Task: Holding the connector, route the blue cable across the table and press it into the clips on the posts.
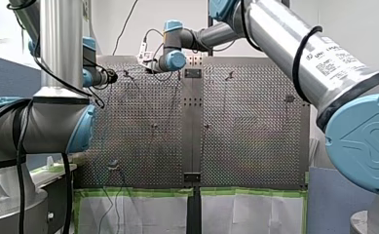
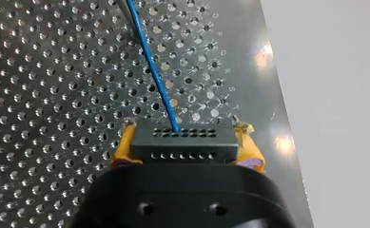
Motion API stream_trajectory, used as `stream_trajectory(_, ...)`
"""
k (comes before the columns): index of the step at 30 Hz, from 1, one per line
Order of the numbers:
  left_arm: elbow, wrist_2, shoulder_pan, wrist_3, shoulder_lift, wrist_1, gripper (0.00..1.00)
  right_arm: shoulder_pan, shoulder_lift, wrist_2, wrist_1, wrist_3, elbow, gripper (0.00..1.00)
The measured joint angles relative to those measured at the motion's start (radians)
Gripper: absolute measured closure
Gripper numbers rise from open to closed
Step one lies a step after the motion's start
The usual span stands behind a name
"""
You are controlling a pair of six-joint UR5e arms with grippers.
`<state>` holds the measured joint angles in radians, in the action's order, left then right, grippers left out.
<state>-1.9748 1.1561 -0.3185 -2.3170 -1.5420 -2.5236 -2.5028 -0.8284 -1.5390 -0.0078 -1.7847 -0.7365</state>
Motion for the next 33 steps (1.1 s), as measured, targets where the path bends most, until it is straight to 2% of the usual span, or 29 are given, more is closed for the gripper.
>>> stream_trajectory(11, 0.007, -0.002, 0.003, -0.013, -0.019, 0.032, 1.0, 0.01, 0.01, -0.001, -0.001, -0.005, 0.0, 1.0)
stream_trajectory(17, 0.031, -0.005, 0.016, -0.062, -0.031, 0.085, 1.0, 0.016, 0.03, -0.002, -0.001, -0.007, 0.011, 1.0)
stream_trajectory(20, 0.049, 0.0, 0.024, -0.078, -0.048, 0.093, 1.0, 0.019, 0.042, -0.003, -0.002, -0.008, 0.024, 1.0)
stream_trajectory(25, 0.061, 0.021, 0.03, -0.061, -0.082, 0.075, 1.0, 0.025, 0.049, -0.002, 0.0, -0.013, 0.047, 1.0)
stream_trajectory(33, 0.062, 0.076, 0.028, -0.007, -0.092, 0.034, 1.0, 0.033, 0.05, -0.007, 0.003, -0.015, 0.056, 1.0)
